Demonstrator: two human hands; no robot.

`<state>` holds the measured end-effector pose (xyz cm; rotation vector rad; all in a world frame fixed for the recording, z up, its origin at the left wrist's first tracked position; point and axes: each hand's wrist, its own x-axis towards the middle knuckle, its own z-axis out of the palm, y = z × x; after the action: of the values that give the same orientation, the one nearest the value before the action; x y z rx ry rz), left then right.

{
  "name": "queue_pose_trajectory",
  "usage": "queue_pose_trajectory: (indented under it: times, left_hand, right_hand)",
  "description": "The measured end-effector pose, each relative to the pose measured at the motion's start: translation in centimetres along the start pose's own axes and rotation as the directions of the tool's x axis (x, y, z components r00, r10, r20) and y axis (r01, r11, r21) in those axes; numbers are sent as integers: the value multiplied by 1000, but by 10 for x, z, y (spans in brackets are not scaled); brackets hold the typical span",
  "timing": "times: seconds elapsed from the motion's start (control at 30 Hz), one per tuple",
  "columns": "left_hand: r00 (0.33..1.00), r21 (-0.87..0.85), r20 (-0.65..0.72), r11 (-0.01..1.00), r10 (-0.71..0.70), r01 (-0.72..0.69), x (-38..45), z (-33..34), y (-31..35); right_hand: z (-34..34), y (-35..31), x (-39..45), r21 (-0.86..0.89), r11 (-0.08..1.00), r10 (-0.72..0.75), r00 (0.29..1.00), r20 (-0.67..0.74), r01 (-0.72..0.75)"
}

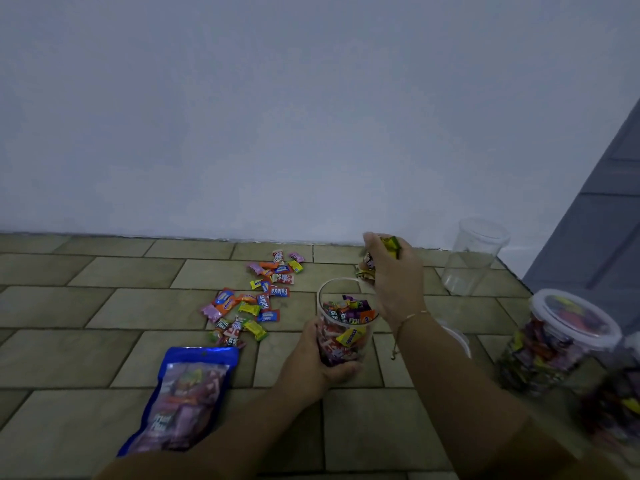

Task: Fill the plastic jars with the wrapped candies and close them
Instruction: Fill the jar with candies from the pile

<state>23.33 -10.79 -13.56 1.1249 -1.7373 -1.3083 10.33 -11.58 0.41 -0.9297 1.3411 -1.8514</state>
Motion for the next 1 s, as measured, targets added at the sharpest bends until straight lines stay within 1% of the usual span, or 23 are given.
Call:
queue_pose_trajectory:
  times: [0.1, 0.23, 0.43, 0.53, 0.6, 0.67, 0.77, 0.83, 0.93, 1.0]
  left_hand:
    - [1000, 4, 2, 1000, 5, -5, -2, 0, -2]
    - [1000, 22, -2, 1000, 6, -6, -3, 0, -1]
    - [1000, 47, 3, 999, 1, -1, -2, 0, 0]
    - [1000, 66, 1, 998, 1, -1, -2, -1, 0]
    - [1000, 83, -6, 997, -2, 2, -1, -2, -1]
    - [1000, 91, -9, 996, 0, 1, -1, -3, 0]
    - [1000, 104, -20, 995, 11, -9, -1, -3, 0]
    - [999, 125, -30, 992, 21, -17, -2, -2, 0]
    - [999, 160, -43, 987, 33, -26, -1, -3, 0]
    - [998, 167, -49, 985, 46, -37, 0, -3, 1]
  right_hand:
    - [0, 3, -3, -15, 1000, -11, 1000, -4, 11]
    - [3, 2, -9, -97, 994, -54, 998, 29, 56]
    - [6, 3, -17, -90, 990, -100, 994, 51, 105]
    - [5, 4, -19, -123, 979, -152, 983, 107, 165]
    - [5, 4, -19, -89, 977, -184, 976, 120, 195]
    - [5, 6, -19, -53, 977, -200, 973, 112, 207]
    - [4, 10, -19, -60, 970, -230, 970, 79, 235]
    - [4, 11, -18, -25, 977, -208, 976, 56, 210]
    - [3, 13, -17, -14, 977, -212, 977, 24, 212]
    - [1, 14, -12, 65, 986, -154, 988, -21, 155]
